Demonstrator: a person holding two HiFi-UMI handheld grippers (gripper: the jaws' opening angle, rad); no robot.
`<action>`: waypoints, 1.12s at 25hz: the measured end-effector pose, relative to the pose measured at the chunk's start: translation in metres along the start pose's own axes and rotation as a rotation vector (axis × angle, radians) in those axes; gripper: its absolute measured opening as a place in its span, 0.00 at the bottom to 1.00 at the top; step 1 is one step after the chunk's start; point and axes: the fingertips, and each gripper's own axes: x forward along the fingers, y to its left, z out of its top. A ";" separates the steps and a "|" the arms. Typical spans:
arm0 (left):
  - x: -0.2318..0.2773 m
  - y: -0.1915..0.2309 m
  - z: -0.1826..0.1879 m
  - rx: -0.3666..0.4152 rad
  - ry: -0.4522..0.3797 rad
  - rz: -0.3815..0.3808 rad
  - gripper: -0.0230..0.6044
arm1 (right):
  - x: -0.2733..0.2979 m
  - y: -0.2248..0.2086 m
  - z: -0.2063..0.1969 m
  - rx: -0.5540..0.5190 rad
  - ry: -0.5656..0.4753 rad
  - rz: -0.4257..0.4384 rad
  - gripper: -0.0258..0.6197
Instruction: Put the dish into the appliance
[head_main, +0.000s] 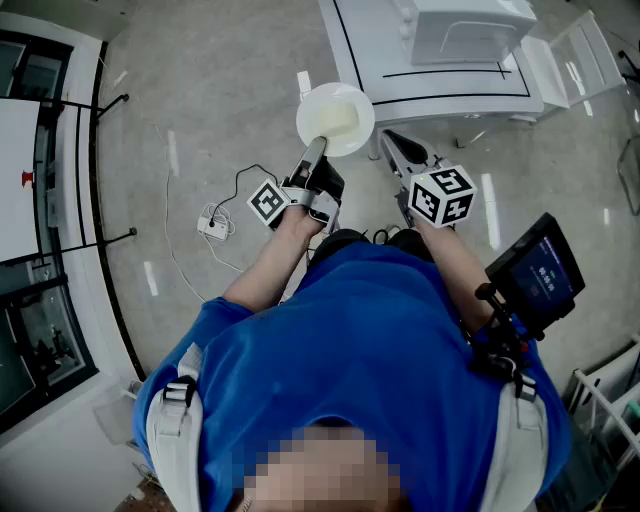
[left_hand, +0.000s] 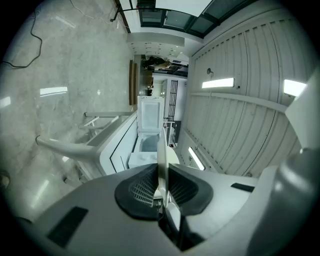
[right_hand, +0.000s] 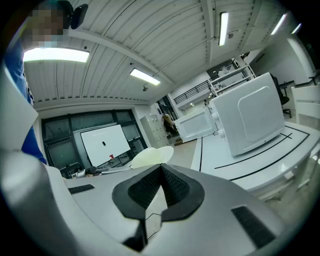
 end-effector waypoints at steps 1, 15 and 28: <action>0.000 0.000 0.000 0.002 0.002 0.001 0.11 | 0.000 0.001 0.000 0.000 0.002 0.000 0.04; 0.006 0.000 0.000 -0.001 0.015 0.004 0.12 | 0.001 0.003 0.002 -0.026 -0.009 -0.003 0.04; 0.005 0.002 0.067 -0.005 0.018 -0.003 0.11 | 0.065 0.028 0.005 -0.035 -0.007 -0.011 0.04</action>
